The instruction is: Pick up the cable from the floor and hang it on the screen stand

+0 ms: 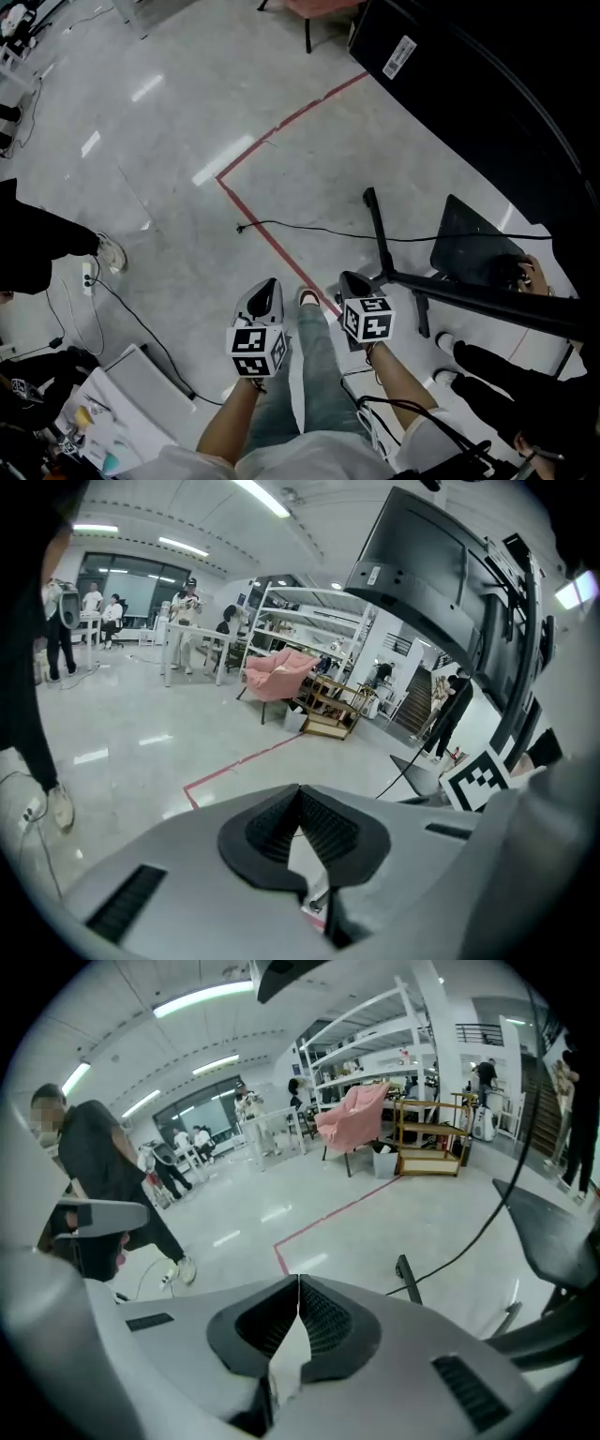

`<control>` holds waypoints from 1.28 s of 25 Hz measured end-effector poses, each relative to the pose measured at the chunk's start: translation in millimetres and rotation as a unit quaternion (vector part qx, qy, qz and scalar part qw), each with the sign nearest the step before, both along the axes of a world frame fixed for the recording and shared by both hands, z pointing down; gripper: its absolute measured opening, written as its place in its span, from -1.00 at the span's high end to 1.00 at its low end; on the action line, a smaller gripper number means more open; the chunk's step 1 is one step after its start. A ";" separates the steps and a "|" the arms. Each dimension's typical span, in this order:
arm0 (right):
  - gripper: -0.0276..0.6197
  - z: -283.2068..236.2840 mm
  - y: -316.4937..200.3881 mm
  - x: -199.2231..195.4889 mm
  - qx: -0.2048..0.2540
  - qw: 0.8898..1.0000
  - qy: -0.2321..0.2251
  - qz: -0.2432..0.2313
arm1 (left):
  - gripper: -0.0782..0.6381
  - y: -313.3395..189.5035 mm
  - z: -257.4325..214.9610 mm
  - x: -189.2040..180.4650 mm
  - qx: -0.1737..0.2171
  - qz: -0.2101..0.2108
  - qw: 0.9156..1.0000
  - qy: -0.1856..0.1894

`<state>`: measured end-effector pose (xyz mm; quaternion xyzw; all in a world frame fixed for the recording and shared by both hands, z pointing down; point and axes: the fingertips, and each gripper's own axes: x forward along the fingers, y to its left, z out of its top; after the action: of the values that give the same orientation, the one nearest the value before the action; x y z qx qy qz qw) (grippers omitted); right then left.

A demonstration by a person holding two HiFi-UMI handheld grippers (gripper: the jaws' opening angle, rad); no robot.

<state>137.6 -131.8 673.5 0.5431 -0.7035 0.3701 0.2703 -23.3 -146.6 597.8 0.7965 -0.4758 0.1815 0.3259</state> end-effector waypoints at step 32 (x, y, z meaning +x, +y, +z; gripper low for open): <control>0.48 311.6 -66.5 97.5 -0.264 0.774 0.184 -0.546 | 0.77 -65.2 299.2 100.9 -0.079 -0.005 0.996 0.032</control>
<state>235.1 -198.3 985.1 0.0329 -0.6936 0.2244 0.6837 77.5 -211.8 897.0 0.7713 -0.4537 0.1911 0.4033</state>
